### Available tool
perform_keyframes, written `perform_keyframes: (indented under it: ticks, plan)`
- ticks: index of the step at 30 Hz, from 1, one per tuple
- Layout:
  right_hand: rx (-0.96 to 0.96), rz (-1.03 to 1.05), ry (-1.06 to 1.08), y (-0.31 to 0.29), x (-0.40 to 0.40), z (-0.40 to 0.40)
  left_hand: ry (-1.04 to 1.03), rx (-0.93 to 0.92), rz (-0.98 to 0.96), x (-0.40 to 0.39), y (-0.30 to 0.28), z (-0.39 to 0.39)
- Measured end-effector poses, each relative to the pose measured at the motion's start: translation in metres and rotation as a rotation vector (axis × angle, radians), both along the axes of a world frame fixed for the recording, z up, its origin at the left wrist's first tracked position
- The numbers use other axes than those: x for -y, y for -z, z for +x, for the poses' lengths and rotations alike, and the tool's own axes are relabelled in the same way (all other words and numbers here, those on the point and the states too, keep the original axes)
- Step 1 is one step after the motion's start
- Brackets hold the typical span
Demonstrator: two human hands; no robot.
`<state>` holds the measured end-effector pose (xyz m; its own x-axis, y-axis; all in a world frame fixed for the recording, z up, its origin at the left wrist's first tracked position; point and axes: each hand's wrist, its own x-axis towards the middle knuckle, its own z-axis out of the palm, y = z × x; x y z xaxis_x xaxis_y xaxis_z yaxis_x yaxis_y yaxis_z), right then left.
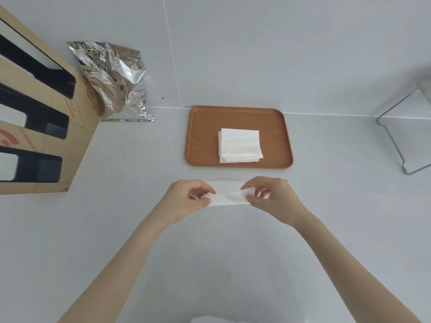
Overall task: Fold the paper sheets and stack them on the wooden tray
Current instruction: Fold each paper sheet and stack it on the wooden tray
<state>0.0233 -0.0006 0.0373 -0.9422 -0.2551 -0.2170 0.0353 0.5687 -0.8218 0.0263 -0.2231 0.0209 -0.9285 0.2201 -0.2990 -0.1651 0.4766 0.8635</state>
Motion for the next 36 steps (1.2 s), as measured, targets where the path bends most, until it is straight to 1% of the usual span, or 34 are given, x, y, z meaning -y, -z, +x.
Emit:
perform_keyframes:
  ticks: [5, 10, 15, 19, 21, 24, 27, 29, 31, 34, 36]
  plan:
    - [0.102, 0.072, -0.03, 0.029, -0.006, 0.016, 0.047, 0.129, -0.055, -0.006, 0.031, 0.027]
    - [0.132, 0.07, 0.002, 0.049, -0.007, 0.01, 0.001, 0.11, -0.079, -0.01, 0.045, 0.026]
    - [0.126, 0.136, 0.021, 0.065, 0.0, -0.003, -0.062, 0.072, -0.157, -0.015, 0.052, 0.014]
    - [0.107, 0.224, 0.05, 0.075, 0.007, -0.007, -0.059, 0.04, -0.234, -0.02, 0.059, 0.01]
    - [0.089, 0.253, 0.052, 0.078, 0.011, -0.007, -0.039, 0.019, -0.322, -0.021, 0.063, 0.01]
    - [0.017, 0.301, 0.032, 0.081, 0.014, -0.004, 0.002, -0.017, -0.458, -0.024, 0.065, 0.013]
    - [-0.095, 0.381, 0.009, 0.079, 0.014, 0.001, 0.009, -0.092, -0.549, -0.026, 0.061, 0.016]
    - [-0.141, 0.361, -0.026, 0.074, 0.011, 0.005, 0.026, -0.145, -0.552, -0.025, 0.056, 0.018]
    - [-0.117, 0.348, -0.127, 0.069, 0.007, 0.012, 0.093, -0.164, -0.525, -0.025, 0.051, 0.022]
    - [-0.082, 0.44, -0.303, 0.066, 0.002, 0.025, 0.233, -0.151, -0.546, -0.025, 0.049, 0.033]
    - [-0.09, 0.493, -0.361, 0.069, 0.0, 0.032, 0.293, -0.137, -0.573, -0.023, 0.051, 0.039]
